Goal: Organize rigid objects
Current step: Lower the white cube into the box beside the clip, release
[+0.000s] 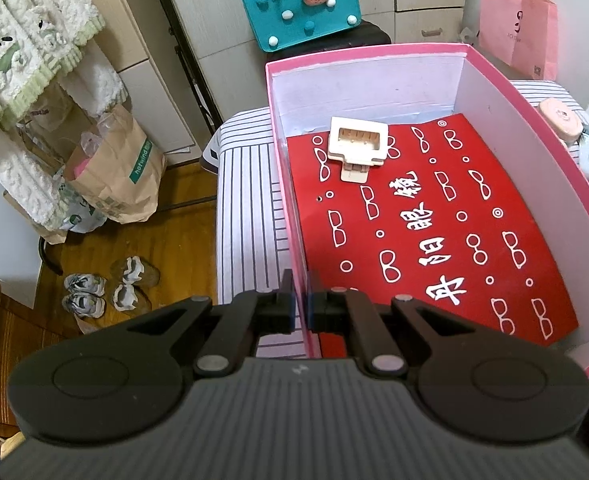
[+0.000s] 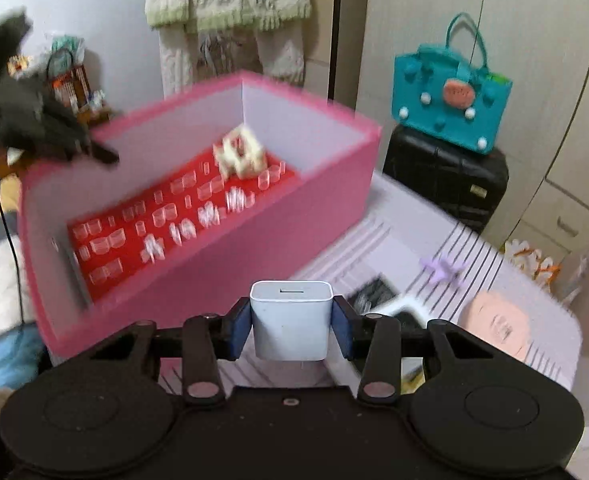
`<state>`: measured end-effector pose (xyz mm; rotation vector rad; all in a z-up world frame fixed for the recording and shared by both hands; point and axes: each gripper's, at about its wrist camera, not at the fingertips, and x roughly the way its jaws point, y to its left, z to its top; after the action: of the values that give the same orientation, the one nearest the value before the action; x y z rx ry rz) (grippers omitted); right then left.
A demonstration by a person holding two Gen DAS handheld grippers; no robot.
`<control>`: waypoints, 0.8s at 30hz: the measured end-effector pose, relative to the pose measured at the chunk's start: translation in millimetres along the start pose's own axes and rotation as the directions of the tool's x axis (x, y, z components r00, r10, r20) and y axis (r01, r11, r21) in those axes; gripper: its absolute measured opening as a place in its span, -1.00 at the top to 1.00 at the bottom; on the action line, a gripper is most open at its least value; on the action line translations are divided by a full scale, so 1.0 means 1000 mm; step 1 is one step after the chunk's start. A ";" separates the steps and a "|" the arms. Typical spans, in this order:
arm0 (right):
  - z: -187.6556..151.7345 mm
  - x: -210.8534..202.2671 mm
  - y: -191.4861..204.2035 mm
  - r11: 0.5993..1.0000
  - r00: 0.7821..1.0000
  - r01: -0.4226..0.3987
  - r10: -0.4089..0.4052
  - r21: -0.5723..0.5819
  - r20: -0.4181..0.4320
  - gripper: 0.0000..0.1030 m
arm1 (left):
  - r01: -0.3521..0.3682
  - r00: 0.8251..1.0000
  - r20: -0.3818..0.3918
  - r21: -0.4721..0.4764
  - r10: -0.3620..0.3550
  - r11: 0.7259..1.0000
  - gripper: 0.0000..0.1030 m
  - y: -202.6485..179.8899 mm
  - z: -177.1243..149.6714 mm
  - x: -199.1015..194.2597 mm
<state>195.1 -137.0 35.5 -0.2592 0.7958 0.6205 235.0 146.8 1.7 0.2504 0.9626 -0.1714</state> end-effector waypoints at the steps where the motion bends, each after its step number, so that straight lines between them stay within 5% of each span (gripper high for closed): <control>1: 0.008 -0.007 0.000 1.000 1.000 0.001 -0.001 0.002 0.021 0.07 | 0.000 1.000 0.000 0.001 0.000 1.000 0.91 0.000 0.001 0.000; 8: 0.060 -0.010 0.015 0.994 0.991 -0.093 0.098 -0.054 0.093 0.07 | 0.016 1.000 0.005 -0.018 -0.016 1.000 0.91 0.003 -0.001 -0.002; 12: 0.083 0.035 0.033 0.983 0.993 -0.117 0.120 -0.139 0.015 0.07 | -0.003 1.000 0.012 0.005 0.002 1.000 0.91 -0.001 -0.001 -0.003; 17: 0.101 0.102 0.034 0.989 0.994 -0.061 0.048 -0.132 -0.100 0.07 | -0.019 0.999 0.030 0.027 0.018 0.999 0.91 -0.006 -0.004 -0.004; 24: 0.117 0.156 0.033 0.987 0.971 -0.022 -0.017 -0.159 -0.238 0.07 | -0.009 1.000 0.029 0.028 0.008 1.000 0.91 -0.004 -0.003 -0.004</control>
<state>327.2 6.5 1.2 -0.4876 0.9791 0.6642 229.6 144.1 2.6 0.2770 0.9312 -0.1800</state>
